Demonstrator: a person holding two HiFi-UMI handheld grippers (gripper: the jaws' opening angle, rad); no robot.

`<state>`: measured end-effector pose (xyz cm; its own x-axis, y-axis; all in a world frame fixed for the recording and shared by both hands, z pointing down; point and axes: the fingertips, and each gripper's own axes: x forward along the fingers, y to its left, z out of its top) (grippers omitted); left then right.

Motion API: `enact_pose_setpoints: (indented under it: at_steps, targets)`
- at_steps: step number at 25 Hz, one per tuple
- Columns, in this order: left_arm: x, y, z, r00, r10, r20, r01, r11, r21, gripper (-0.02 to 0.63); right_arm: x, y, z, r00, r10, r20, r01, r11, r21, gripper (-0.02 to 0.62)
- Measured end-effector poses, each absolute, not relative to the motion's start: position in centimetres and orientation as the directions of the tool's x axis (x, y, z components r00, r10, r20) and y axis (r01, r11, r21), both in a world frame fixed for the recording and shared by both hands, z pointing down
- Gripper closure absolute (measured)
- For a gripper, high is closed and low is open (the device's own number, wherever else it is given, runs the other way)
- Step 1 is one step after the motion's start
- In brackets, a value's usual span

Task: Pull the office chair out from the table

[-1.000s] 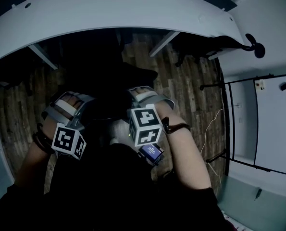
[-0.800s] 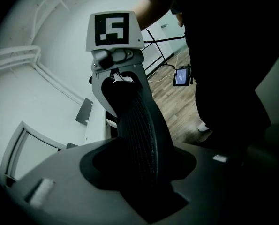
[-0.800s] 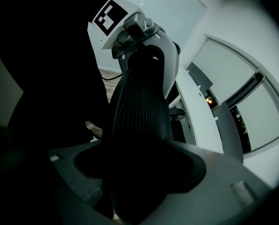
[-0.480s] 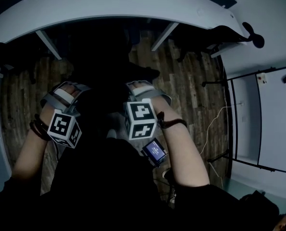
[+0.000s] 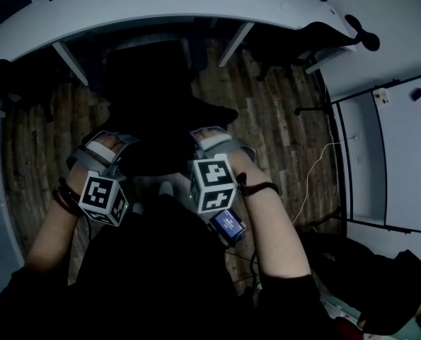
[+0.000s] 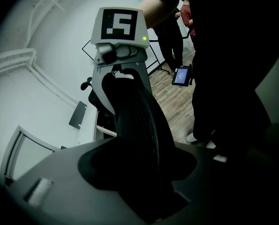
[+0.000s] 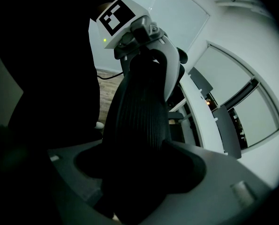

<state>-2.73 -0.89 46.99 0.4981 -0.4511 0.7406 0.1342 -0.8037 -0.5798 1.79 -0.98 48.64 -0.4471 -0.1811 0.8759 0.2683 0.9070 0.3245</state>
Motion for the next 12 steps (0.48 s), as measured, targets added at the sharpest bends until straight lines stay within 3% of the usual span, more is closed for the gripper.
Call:
enact_pose_setpoints:
  at_steps: [12]
  targets:
    - [-4.4,5.8,46.6,0.531,-0.438,0.726,0.186,-0.775,-0.604,0.390,0.7,5.5,48.9,-0.401,-0.256,0.879,0.198,0.913,0.357,0.273]
